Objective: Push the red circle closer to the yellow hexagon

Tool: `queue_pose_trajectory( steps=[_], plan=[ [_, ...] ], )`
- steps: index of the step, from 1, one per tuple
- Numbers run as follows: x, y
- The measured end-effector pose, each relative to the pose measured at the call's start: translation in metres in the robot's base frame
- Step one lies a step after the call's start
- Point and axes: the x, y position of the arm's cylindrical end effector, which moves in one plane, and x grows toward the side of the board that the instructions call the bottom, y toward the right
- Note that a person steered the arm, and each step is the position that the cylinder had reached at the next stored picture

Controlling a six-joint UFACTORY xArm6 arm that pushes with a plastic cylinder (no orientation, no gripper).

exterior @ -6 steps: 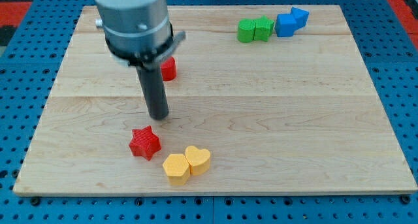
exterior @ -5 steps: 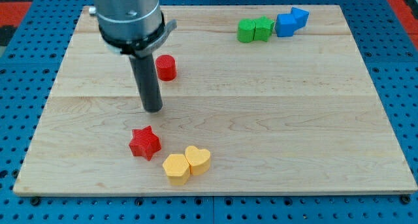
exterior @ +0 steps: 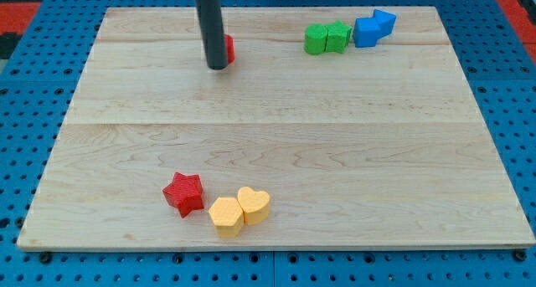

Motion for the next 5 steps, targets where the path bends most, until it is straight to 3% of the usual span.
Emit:
queue_pose_trajectory(
  steps=[1, 2, 3, 4, 5],
  plan=[
    [-0.011, 0.050],
    [-0.060, 0.047],
    [-0.042, 0.007],
    [-0.018, 0.006],
    [-0.058, -0.025]
  ],
)
